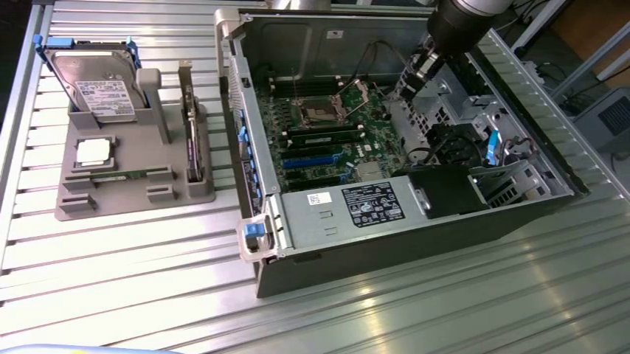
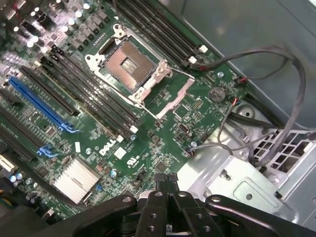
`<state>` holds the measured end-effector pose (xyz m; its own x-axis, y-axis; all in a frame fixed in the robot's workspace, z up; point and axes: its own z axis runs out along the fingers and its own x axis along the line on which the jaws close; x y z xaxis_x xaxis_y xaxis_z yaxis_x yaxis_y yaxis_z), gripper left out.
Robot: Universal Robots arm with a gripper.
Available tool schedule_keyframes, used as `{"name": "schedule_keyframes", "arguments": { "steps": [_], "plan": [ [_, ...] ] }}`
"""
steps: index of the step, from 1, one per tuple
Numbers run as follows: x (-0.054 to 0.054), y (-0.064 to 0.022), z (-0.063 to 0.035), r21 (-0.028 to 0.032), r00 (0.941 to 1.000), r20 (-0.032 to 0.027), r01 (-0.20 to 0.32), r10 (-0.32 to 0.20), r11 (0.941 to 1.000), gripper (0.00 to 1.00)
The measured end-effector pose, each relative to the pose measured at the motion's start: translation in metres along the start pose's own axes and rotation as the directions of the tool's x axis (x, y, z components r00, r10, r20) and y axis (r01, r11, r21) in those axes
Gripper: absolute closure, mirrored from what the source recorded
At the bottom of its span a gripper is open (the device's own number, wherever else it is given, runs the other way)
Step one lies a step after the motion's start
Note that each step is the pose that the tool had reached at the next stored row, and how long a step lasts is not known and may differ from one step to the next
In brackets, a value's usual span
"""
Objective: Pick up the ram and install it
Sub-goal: 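Press down the ram until it locks into place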
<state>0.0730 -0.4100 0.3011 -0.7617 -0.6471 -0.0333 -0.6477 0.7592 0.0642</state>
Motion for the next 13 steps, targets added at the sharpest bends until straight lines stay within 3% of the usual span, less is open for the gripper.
{"name": "schedule_keyframes", "arguments": {
  "steps": [4, 9, 12, 13],
  "plan": [
    [0.0, 0.0, 0.0005, 0.0024, 0.9973, 0.0046, -0.073, 0.073, 0.9973, 0.9],
    [0.0, -0.0001, 0.0011, 0.0049, 0.9845, 0.0117, -0.175, 0.175, 0.9845, 0.9],
    [0.0, -0.0001, 0.0015, 0.0063, 0.9698, 0.0166, -0.243, 0.243, 0.9699, 0.9],
    [0.0001, -0.0001, 0.0017, 0.0067, 0.9616, 0.0188, -0.274, 0.274, 0.9617, 0.9]
  ]
}}
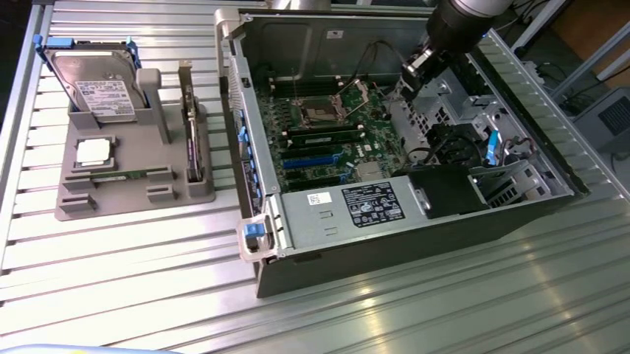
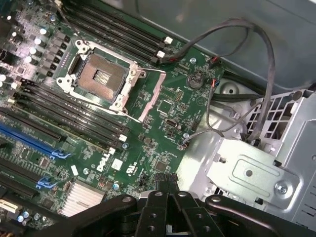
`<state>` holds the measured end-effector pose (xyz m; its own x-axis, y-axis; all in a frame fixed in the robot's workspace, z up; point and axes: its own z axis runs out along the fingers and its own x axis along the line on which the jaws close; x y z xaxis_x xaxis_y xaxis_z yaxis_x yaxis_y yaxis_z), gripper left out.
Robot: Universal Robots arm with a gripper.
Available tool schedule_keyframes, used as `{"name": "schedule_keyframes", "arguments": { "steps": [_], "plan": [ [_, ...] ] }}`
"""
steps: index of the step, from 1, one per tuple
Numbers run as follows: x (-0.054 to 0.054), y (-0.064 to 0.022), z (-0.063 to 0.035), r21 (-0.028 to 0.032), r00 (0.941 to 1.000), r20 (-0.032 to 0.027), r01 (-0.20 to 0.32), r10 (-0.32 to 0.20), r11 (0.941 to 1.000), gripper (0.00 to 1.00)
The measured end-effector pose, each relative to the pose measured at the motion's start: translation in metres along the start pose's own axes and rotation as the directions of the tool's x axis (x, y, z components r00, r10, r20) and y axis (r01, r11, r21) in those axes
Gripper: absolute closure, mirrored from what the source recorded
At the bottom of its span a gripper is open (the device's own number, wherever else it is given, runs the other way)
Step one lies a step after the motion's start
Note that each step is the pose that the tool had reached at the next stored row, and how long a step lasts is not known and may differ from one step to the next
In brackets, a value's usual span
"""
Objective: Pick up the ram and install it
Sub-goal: 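Press down the ram until it locks into place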
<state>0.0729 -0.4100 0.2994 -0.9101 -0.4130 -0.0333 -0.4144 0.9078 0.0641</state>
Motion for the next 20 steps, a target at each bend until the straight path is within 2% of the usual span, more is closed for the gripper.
{"name": "schedule_keyframes", "arguments": {
  "steps": [5, 8, 9, 14, 15, 17, 20],
  "plan": [
    [0.0, 0.0, 0.0007, 0.0022, 0.9977, 0.0044, -0.068, 0.068, 0.9977, 0.9],
    [0.0, -0.0001, 0.0013, 0.0038, 0.9924, 0.0081, -0.123, 0.123, 0.9924, 0.9],
    [0.0, -0.0001, 0.0018, 0.0048, 0.9874, 0.0104, -0.158, 0.158, 0.9875, 0.9],
    [0.0001, -0.0002, 0.0028, 0.007, 0.9689, 0.0167, -0.247, 0.247, 0.969, 0.9],
    [0.0001, -0.0002, 0.0032, 0.0076, 0.9621, 0.0185, -0.272, 0.272, 0.9622, 0.9],
    [0.0001, -0.0002, 0.0034, 0.0081, 0.9562, 0.0199, -0.292, 0.292, 0.9564, 0.9],
    [0.0001, -0.0003, 0.004, 0.009, 0.9384, 0.0239, -0.345, 0.345, 0.9386, 0.9]
  ]
}}
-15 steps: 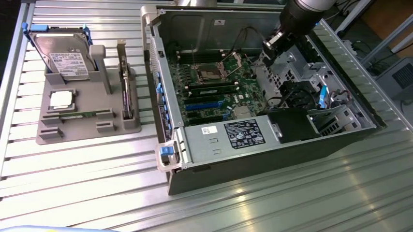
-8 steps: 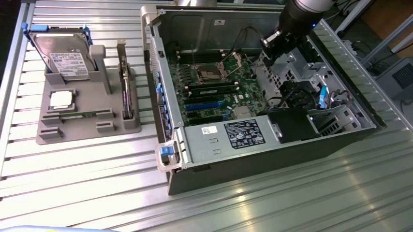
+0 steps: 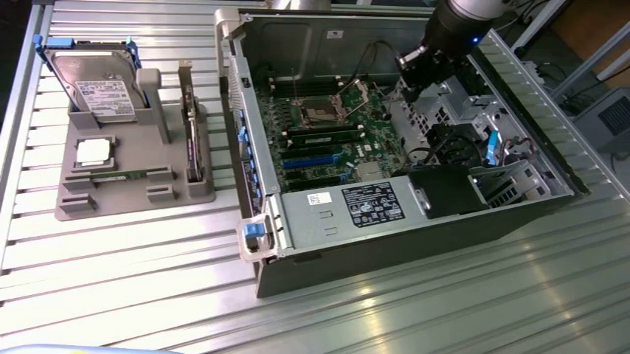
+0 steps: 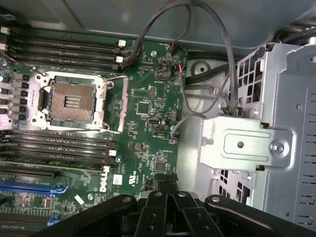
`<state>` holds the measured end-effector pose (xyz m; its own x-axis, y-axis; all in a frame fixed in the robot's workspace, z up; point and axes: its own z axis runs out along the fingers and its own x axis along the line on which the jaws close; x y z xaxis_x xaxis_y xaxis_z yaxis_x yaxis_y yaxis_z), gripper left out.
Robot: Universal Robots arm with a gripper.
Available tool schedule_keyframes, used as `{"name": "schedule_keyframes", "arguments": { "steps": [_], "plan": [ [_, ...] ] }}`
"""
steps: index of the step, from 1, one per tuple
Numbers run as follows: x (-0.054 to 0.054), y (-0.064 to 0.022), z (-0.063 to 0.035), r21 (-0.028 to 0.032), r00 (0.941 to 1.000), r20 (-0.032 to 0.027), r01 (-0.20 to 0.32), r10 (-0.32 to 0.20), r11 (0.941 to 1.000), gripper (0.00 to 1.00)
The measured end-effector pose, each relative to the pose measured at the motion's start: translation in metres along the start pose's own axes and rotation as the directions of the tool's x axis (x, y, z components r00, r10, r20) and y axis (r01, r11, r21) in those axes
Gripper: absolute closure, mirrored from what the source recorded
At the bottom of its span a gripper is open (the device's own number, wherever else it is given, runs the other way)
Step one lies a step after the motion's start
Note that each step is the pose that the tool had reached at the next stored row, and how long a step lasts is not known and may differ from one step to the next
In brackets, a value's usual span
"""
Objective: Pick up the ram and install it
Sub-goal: 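Press down the ram until it locks into place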
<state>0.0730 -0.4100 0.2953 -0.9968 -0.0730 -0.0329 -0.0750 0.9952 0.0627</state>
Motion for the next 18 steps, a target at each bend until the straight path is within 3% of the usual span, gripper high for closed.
{"name": "schedule_keyframes", "arguments": {
  "steps": [4, 11, 15, 18],
  "plan": [
    [0.0001, -0.0001, 0.0009, 0.0027, 0.9966, 0.0053, -0.082, 0.082, 0.9966, 0.9],
    [0.0001, -0.0001, 0.0021, 0.0056, 0.982, 0.0125, -0.189, 0.188, 0.9821, 0.9],
    [0.0001, -0.0002, 0.003, 0.0071, 0.963, 0.0181, -0.269, 0.269, 0.9631, 0.9],
    [0.0001, -0.0002, 0.0037, 0.0079, 0.9439, 0.0226, -0.33, 0.33, 0.944, 0.9]
  ]
}}
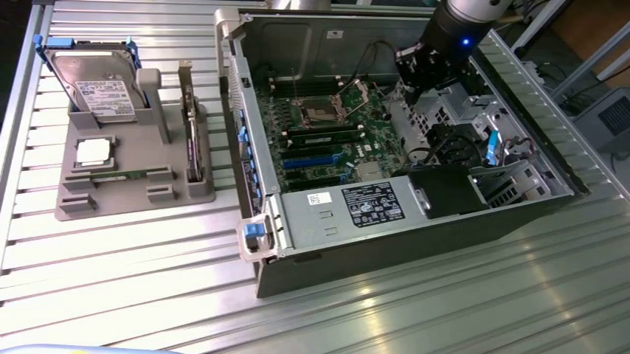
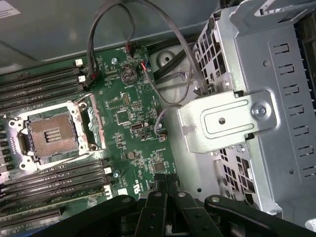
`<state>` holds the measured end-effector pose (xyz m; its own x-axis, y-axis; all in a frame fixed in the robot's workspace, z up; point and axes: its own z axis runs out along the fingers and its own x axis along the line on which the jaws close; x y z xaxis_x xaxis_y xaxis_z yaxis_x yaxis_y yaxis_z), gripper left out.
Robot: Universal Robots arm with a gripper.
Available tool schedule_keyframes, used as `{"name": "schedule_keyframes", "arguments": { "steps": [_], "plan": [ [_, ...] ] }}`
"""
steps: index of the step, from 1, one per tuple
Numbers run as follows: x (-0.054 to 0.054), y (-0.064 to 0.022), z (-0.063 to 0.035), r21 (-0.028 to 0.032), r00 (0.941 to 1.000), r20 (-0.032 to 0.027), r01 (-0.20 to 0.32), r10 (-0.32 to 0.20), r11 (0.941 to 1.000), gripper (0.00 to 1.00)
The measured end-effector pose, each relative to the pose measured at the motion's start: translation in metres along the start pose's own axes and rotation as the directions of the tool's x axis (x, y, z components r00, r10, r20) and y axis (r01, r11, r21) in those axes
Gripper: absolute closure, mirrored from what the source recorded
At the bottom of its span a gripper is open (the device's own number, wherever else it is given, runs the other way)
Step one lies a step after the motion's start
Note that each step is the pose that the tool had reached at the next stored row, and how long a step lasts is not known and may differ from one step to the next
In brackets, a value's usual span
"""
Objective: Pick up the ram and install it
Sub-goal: 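Press down the ram until it locks into place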
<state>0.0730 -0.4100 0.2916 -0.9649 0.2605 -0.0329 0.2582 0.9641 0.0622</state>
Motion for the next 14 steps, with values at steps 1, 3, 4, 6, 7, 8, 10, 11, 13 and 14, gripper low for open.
{"name": "schedule_keyframes", "arguments": {
  "steps": [1, 3, 4, 6, 7, 8, 10, 11, 13, 14],
  "plan": [
    [0.0, 0.0, 0.0002, 0.0006, 0.9998, 0.0012, -0.018, 0.018, 0.9998, 0.9],
    [0.0, 0.0, 0.0007, 0.002, 0.9981, 0.0039, -0.061, 0.061, 0.9981, 0.9],
    [0.0, -0.0001, 0.001, 0.0025, 0.9969, 0.005, -0.078, 0.078, 0.997, 0.9],
    [0.0, -0.0001, 0.0013, 0.0032, 0.9948, 0.0066, -0.102, 0.102, 0.9948, 0.9],
    [0.0001, -0.0001, 0.0015, 0.0038, 0.9924, 0.008, -0.123, 0.123, 0.9925, 0.9],
    [0.0001, -0.0001, 0.0018, 0.0042, 0.9901, 0.0091, -0.14, 0.14, 0.9901, 0.9],
    [0.0001, -0.0002, 0.002, 0.005, 0.9851, 0.0112, -0.172, 0.172, 0.9851, 0.9],
    [0.0001, -0.0001, 0.0021, 0.005, 0.9852, 0.0113, -0.171, 0.171, 0.9852, 0.9],
    [0.0001, -0.0001, 0.0021, 0.0049, 0.9852, 0.0112, -0.171, 0.171, 0.9852, 0.9],
    [0.0001, -0.0001, 0.0021, 0.0049, 0.9852, 0.0112, -0.171, 0.171, 0.9852, 0.9]
  ]
}}
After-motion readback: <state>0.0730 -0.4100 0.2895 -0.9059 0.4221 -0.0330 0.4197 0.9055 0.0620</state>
